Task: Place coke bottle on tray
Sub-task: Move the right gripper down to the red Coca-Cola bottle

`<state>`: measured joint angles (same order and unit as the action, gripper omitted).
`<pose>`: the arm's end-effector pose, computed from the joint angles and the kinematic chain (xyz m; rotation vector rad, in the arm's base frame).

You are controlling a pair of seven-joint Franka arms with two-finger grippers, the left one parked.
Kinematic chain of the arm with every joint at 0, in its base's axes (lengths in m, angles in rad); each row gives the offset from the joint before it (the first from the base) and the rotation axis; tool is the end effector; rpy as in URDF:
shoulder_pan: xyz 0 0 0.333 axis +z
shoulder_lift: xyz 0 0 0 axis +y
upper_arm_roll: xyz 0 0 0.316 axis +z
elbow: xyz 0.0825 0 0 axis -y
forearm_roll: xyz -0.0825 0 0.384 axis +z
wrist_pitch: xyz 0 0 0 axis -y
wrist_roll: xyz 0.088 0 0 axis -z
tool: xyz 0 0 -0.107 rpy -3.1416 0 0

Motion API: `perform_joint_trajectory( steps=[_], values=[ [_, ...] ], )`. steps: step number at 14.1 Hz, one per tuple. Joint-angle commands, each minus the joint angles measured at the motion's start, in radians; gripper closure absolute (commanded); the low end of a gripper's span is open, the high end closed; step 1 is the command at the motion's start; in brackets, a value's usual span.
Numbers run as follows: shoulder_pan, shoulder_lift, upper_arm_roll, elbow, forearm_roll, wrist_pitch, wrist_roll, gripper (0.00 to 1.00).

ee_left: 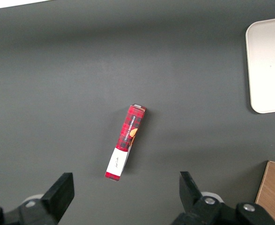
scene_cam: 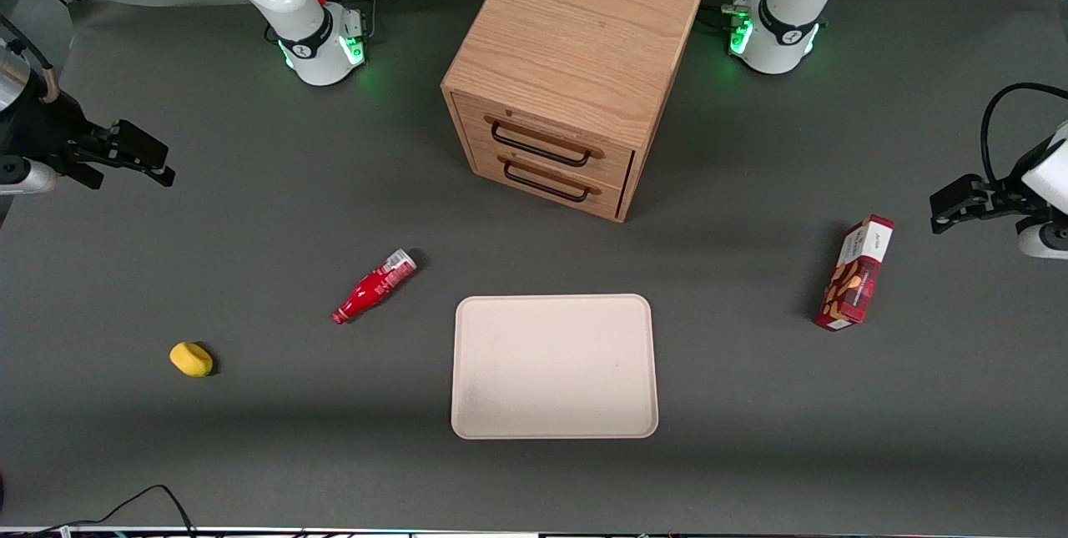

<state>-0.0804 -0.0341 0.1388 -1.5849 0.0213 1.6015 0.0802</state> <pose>0.5462 0.0356 0.6392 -3.1204 0.0341 -0.0766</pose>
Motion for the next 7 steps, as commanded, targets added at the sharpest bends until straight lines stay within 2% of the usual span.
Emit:
perform_joint_trajectory(
  steps=[1,5,7],
  values=[
    [0.008,0.011,-0.004,0.016,0.016,-0.003,0.026,0.0],
    [0.019,0.034,0.004,0.017,0.02,-0.003,0.076,0.0],
    [0.074,0.086,0.008,0.019,0.02,0.021,0.11,0.0]
  ],
)
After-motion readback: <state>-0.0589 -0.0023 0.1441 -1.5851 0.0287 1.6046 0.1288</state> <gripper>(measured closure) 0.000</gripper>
